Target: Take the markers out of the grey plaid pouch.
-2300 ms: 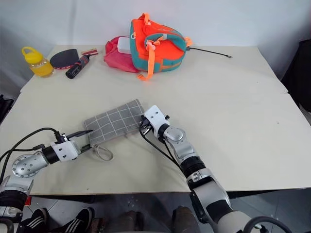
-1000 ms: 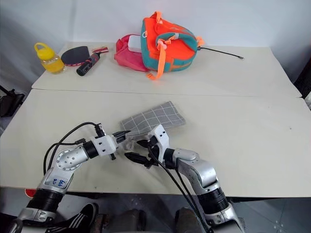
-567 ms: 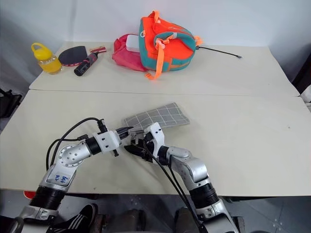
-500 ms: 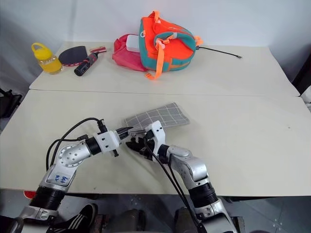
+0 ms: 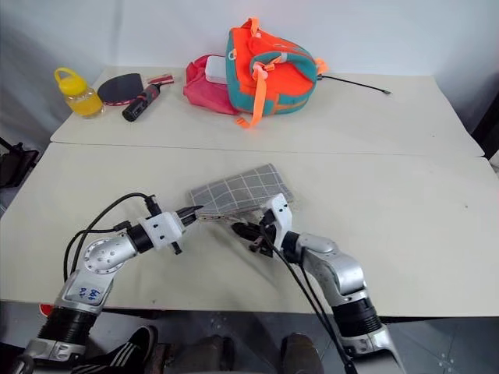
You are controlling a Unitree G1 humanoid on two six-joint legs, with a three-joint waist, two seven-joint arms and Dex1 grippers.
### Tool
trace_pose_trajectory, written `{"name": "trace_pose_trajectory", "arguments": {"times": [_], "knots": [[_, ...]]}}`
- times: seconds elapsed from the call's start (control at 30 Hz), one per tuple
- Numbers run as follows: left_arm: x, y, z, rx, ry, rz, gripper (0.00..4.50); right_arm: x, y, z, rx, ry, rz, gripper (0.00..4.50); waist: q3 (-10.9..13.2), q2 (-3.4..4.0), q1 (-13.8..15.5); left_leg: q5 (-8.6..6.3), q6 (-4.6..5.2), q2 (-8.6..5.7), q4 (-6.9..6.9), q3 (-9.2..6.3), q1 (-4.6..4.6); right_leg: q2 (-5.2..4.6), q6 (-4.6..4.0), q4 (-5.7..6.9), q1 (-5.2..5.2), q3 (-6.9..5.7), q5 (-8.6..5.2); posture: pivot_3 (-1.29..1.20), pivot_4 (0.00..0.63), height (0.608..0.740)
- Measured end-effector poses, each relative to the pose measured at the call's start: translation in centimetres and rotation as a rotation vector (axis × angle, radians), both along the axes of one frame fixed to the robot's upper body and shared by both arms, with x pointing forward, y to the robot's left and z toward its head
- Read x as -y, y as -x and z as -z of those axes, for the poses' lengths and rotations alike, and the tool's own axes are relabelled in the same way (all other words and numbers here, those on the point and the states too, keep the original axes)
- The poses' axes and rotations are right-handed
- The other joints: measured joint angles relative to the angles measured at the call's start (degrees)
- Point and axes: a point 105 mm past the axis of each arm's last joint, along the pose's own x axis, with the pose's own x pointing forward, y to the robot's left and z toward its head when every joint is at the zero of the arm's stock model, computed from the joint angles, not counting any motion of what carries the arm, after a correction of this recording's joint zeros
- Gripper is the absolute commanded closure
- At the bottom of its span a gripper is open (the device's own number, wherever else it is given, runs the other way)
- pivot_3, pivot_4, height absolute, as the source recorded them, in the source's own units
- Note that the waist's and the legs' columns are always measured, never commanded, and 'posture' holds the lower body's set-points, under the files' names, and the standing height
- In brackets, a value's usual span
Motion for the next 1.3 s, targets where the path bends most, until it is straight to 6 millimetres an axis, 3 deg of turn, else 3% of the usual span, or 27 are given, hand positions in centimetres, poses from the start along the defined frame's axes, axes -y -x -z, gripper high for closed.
{"name": "trace_pose_trajectory", "arguments": {"times": [0.13,0.33,0.53,0.63,0.87,0.97,1.1,1.2,1.3], "knots": [[-0.7,0.4,0.1,-0.013,0.014,-0.004,4.5,2.9,-1.3,0.1,0.029,0.055,0.045,4.47,0.01,-0.02,0.01,0.0,0.02,0.0,0.04,0.0,0.0,-0.01,0.01,-0.04,0.04,-0.01,0.01,0.0,0.15,0.74],[-1.7,0.7,0.1,-0.012,0.019,-0.017,4.5,9.5,-3.7,-0.2,0.076,0.177,0.162,4.47,0.04,-0.04,0.15,0.05,0.13,-0.05,0.06,0.01,0.01,-0.07,0.1,-0.44,0.16,-0.04,0.08,0.0,0.15,0.74],[-1.9,0.8,-0.3,0.007,0.024,-0.017,4.5,10.9,-4.2,-0.4,0.094,0.196,0.169,4.47,0.05,-0.04,0.02,0.05,0.12,-0.04,0.04,0.05,0.01,-0.06,0.11,-0.44,0.14,-0.06,0.09,0.0,0.15,0.74],[-2.0,0.8,-0.1,0.001,0.028,-0.021,4.5,10.8,-4.1,-0.4,0.086,0.19,0.161,3.7,0.05,-0.04,0.03,0.05,0.12,-0.05,0.04,0.05,0.01,-0.06,0.12,-0.43,0.14,-0.06,0.1,0.0,0.15,0.74],[-2.2,0.7,0.4,-0.015,0.045,-0.039,4.5,10.3,-2.9,-0.6,0.073,0.175,0.108,1.31,0.05,-0.04,0.05,0.05,0.13,-0.04,0.06,0.06,0.01,-0.06,0.12,-0.44,0.14,-0.05,0.1,0.0,0.15,0.74],[-2.2,0.7,0.5,-0.016,0.046,-0.04,4.5,10.7,-2.6,-1.5,0.1,0.183,0.09,1.31,0.12,-0.01,0.06,0.05,0.13,-0.05,0.06,0.07,0.0,-0.06,0.13,-0.45,0.14,-0.04,0.1,0.0,0.15,0.74],[-2.2,0.7,0.6,-0.02,0.049,-0.042,4.5,11.1,-3.6,-5.6,0.212,0.117,0.14,1.31,0.19,0.05,-0.11,0.06,0.11,-0.04,0.06,0.1,0.0,-0.05,0.13,-0.43,0.1,-0.05,0.11,0.0,0.15,0.74],[-2.1,0.4,0.4,-0.023,0.064,-0.047,4.5,9.3,-3.5,-9.5,0.378,0.086,0.1,1.9,0.2,0.07,-0.07,0.08,0.08,0.02,0.04,0.08,0.01,0.0,0.12,-0.4,0.07,-0.1,0.11,0.0,0.15,0.74],[-2.0,0.1,0.2,-0.035,0.087,-0.049,4.5,6.5,-2.6,-10.2,0.471,0.066,0.036,2.83,0.2,0.06,-0.01,0.08,0.08,-0.02,-0.01,0.07,-0.01,-0.02,0.13,-0.36,0.1,-0.12,0.12,0.0,0.15,0.74]]}}
